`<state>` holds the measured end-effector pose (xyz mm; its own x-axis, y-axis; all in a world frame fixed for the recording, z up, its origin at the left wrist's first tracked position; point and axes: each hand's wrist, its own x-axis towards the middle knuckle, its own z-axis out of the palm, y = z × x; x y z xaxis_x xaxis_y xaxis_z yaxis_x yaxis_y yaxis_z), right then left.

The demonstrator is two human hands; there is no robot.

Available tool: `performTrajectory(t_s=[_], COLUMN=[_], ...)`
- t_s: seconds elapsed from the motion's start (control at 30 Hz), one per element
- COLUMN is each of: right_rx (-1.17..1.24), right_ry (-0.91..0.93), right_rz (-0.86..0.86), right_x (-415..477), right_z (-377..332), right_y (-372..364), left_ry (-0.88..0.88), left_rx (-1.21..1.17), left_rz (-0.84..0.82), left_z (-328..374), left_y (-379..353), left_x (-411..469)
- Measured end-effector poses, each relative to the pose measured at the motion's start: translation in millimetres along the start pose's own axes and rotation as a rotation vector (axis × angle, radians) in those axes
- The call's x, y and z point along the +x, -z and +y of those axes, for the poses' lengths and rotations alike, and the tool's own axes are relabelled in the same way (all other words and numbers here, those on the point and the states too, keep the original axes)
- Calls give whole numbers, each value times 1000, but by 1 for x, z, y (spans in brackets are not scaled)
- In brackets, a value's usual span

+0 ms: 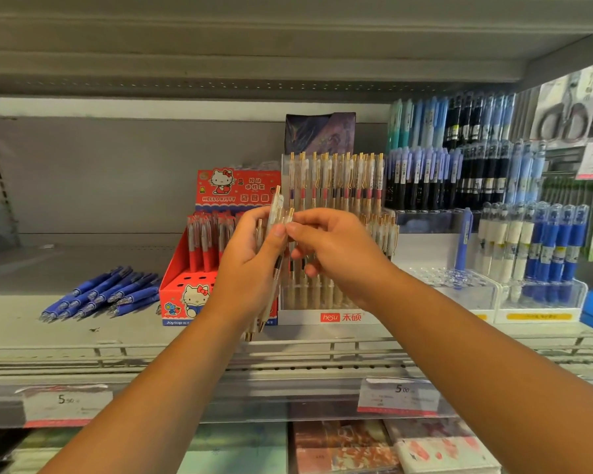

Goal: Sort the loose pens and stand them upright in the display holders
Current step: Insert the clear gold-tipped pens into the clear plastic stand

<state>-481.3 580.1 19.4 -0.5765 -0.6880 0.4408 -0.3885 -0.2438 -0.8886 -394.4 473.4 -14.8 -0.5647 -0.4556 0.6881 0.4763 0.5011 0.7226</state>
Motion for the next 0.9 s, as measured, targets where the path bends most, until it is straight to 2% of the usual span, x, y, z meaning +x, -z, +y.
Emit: performTrajectory(t_s=[0.23, 0.43, 0.67, 0.9], right_rx=[-3, 194, -210, -384], right_ry=[27, 66, 291, 392], right_rz=[37, 157, 375, 475], right_x=[3, 6, 6, 8], right_z=[-1, -5, 2, 10], right_y=[-1, 13, 50, 62], left_ry=[-35, -3, 49, 70], left_rx=[18, 29, -1, 10], left_rz=[-18, 56, 48, 52], left_z=[-1, -4, -3, -1], left_y=[-3, -1, -1, -2], left_x=[1, 3, 4, 4])
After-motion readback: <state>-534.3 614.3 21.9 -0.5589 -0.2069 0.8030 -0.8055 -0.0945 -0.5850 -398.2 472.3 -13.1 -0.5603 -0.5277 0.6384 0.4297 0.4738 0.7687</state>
